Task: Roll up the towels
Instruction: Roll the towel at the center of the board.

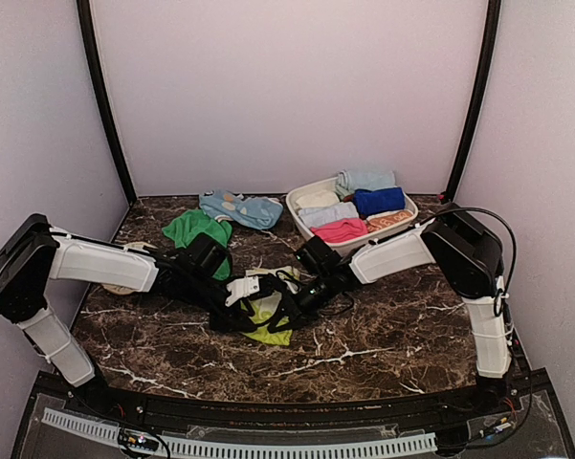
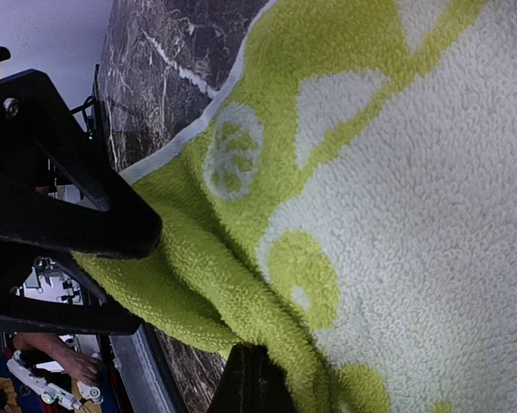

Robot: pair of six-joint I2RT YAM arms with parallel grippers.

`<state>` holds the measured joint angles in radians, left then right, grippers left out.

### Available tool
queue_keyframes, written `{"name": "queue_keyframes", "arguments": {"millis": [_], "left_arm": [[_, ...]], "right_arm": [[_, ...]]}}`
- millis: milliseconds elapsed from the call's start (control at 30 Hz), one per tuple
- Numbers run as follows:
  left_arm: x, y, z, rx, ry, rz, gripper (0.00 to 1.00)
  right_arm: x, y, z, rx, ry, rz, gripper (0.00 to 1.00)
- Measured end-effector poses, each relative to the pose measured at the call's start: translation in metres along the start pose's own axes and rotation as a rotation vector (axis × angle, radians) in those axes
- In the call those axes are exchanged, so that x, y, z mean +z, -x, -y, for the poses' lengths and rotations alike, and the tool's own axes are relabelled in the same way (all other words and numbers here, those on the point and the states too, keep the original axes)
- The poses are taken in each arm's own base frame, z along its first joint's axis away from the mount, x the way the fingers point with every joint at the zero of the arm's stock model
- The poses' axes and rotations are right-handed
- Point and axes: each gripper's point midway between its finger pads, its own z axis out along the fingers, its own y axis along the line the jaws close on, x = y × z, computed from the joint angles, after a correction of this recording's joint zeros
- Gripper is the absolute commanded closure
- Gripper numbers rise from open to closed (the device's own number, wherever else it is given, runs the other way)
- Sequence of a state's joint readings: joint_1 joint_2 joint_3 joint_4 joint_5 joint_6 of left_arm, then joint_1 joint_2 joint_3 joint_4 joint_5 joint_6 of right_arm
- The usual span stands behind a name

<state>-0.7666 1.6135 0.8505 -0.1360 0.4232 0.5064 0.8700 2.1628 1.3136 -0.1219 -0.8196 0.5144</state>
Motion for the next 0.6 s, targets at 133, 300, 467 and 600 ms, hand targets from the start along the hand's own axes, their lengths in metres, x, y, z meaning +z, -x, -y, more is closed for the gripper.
{"name": "queue_keyframes", "arguments": {"millis": [133,300,467,600], "left_arm": [[0.002,-0.003,-0.004,-0.034,0.009,-0.004,0.88],[0.001,-0.008,-0.015,-0.081,0.031,-0.009,0.94],[0.000,-0.011,-0.020,-0.102,0.045,-0.014,0.93],[0.006,-0.023,-0.025,-0.118,0.072,-0.062,0.92]], "right_arm": [[0.000,0.001,0.000,-0.001,0.002,0.002,1.00],[-0.001,0.001,0.000,-0.003,0.013,0.009,1.00],[-0.001,0.003,0.001,-0.012,0.027,0.024,1.00],[-0.001,0.004,0.001,-0.017,0.032,0.032,1.00]]}}
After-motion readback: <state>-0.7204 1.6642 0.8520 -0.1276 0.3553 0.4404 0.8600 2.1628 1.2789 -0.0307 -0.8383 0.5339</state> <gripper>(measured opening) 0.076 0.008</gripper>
